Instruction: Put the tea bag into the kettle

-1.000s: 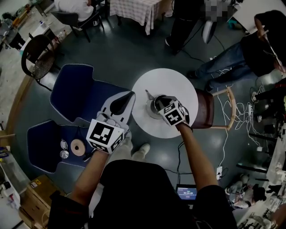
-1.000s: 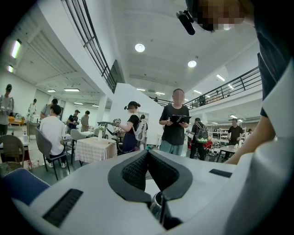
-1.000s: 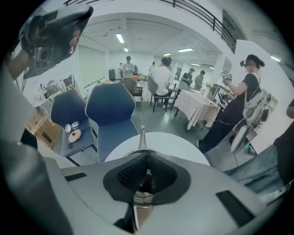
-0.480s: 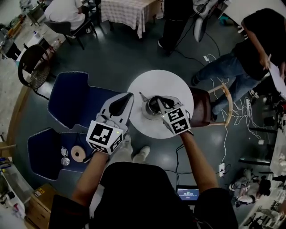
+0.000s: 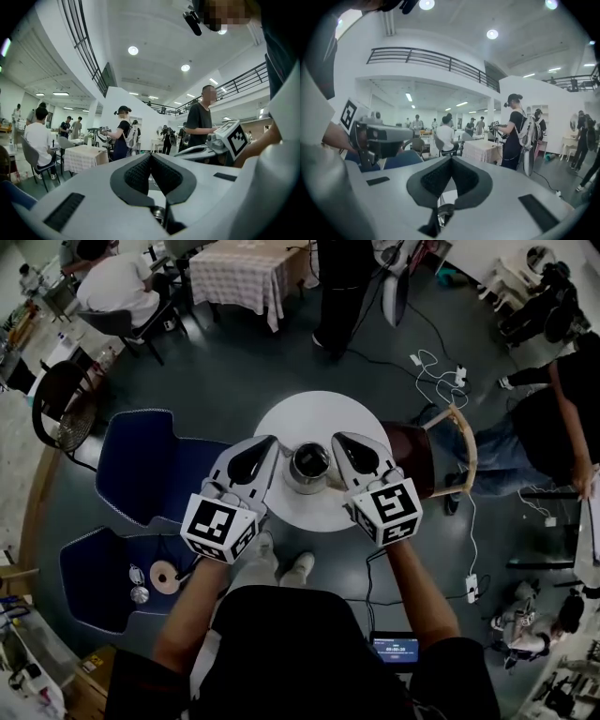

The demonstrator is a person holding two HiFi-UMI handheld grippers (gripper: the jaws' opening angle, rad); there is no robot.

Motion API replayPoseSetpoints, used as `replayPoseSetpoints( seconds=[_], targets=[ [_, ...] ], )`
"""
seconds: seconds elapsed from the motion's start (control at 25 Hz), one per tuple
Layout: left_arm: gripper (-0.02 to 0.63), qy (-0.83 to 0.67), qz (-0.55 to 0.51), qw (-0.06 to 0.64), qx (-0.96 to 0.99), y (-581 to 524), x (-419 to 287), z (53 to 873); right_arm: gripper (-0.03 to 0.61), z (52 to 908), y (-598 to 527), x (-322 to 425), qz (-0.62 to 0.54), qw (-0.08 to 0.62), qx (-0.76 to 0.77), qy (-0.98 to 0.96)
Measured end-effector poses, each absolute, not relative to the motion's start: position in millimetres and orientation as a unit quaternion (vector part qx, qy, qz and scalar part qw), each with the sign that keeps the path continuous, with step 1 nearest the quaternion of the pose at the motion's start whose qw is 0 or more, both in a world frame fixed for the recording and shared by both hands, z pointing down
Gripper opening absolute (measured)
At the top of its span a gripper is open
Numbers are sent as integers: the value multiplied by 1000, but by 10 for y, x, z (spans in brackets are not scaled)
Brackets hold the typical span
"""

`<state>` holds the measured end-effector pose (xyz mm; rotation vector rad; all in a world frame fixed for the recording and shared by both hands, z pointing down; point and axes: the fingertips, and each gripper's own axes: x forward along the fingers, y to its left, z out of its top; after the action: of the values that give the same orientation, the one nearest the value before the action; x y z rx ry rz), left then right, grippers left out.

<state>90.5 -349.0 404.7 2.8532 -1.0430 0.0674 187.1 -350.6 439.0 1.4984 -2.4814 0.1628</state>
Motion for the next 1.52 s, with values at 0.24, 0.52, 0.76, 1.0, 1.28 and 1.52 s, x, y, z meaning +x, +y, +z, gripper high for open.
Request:
replayPoseSetpoints(
  seconds=[0.24,0.52,0.76,1.0,1.28,1.52],
  targets=[
    [15,-335,19,37,941,-3348,1161,3952,17,3965,-3236,2114,29,53,534,-843],
    [14,-331,15,23,943,-3125,1428,3874,17,3749,-2935,2293,9,24,536,-844],
    [15,-326,14,16,945,-3005,1491,3803,17,3668,-2808,2332,7,15,541,-841],
    [15,-319,10,10,948,-2980,1441,3718,17,3590,-2774,2252,1,10,546,-838],
    [15,-310,5,8,951,-2920,1163,3619,17,3475,-2688,1968,-4,8,556,-831],
    [15,-297,0,6,955,-2796,1016,3476,17,3315,-2558,1823,-12,7,567,-824]
  ],
)
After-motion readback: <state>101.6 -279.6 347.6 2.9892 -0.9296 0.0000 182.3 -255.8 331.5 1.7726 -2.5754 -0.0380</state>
